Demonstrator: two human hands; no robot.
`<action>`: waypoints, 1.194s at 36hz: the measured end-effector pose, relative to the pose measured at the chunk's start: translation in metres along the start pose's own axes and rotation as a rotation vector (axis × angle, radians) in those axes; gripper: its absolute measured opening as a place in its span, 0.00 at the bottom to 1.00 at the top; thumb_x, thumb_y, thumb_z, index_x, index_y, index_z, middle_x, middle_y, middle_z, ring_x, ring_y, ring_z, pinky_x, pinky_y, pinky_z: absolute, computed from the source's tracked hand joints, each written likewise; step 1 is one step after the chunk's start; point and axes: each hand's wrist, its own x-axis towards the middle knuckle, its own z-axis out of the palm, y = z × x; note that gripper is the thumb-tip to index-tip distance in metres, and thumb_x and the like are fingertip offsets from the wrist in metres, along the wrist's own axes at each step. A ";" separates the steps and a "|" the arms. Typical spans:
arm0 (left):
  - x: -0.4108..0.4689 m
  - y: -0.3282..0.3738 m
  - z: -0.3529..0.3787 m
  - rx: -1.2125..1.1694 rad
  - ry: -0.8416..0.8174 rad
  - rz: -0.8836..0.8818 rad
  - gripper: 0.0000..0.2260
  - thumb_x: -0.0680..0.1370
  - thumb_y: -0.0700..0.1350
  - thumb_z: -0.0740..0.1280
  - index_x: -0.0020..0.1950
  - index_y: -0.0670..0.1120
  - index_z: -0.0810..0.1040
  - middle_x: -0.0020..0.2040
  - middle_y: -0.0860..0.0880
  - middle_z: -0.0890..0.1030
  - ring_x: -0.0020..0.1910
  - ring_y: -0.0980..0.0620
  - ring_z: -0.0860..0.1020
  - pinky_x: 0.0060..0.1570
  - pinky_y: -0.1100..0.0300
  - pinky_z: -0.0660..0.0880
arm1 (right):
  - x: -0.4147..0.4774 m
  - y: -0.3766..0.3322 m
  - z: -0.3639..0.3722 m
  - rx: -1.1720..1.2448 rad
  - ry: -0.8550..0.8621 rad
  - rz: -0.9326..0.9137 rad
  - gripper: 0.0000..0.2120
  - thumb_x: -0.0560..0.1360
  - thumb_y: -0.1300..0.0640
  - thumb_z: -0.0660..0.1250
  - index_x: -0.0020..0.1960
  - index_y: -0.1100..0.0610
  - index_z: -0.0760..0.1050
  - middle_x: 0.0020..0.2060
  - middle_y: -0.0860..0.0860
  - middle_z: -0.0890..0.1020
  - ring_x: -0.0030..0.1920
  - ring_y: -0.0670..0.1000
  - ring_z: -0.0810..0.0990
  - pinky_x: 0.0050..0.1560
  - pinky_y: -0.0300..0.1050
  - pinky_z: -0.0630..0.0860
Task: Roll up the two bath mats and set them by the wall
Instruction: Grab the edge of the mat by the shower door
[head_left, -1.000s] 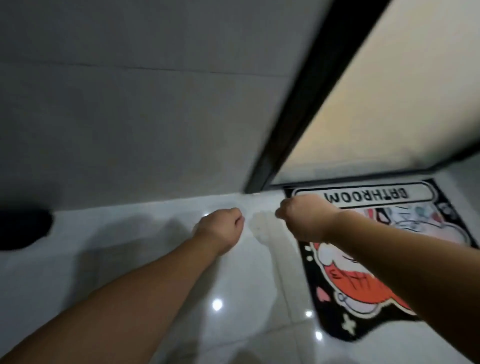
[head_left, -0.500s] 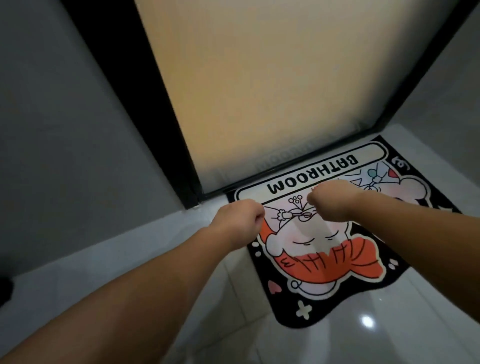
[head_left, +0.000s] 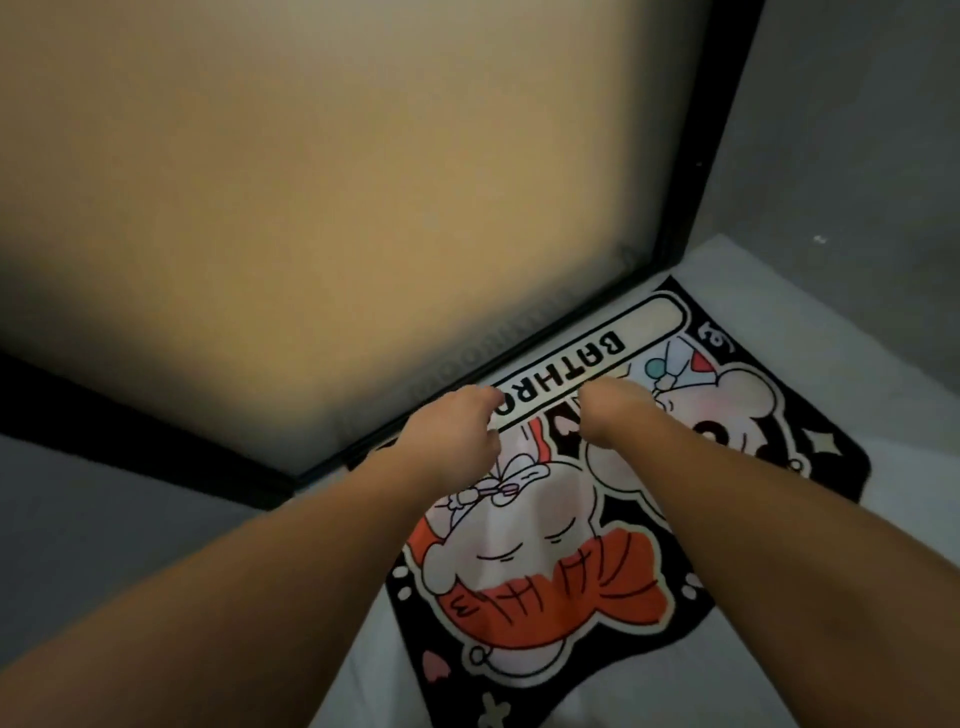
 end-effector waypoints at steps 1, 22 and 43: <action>0.008 0.006 0.005 0.000 0.011 0.025 0.18 0.78 0.46 0.60 0.68 0.48 0.68 0.65 0.46 0.73 0.60 0.46 0.73 0.55 0.51 0.73 | 0.005 0.010 0.005 0.015 0.010 0.026 0.10 0.73 0.58 0.62 0.54 0.56 0.73 0.50 0.54 0.76 0.45 0.54 0.75 0.44 0.48 0.74; 0.083 0.055 0.064 -0.099 -0.021 0.366 0.20 0.77 0.44 0.61 0.68 0.50 0.68 0.65 0.49 0.72 0.62 0.48 0.71 0.59 0.51 0.71 | -0.055 0.206 0.062 0.423 0.005 0.607 0.37 0.73 0.52 0.67 0.71 0.67 0.51 0.68 0.64 0.63 0.67 0.62 0.63 0.67 0.58 0.64; 0.062 0.044 0.052 -0.063 -0.038 0.351 0.17 0.77 0.43 0.59 0.66 0.50 0.71 0.64 0.50 0.74 0.61 0.50 0.72 0.57 0.51 0.73 | -0.033 0.169 0.063 0.463 0.150 0.565 0.07 0.73 0.61 0.62 0.49 0.63 0.67 0.40 0.57 0.75 0.39 0.55 0.73 0.38 0.45 0.71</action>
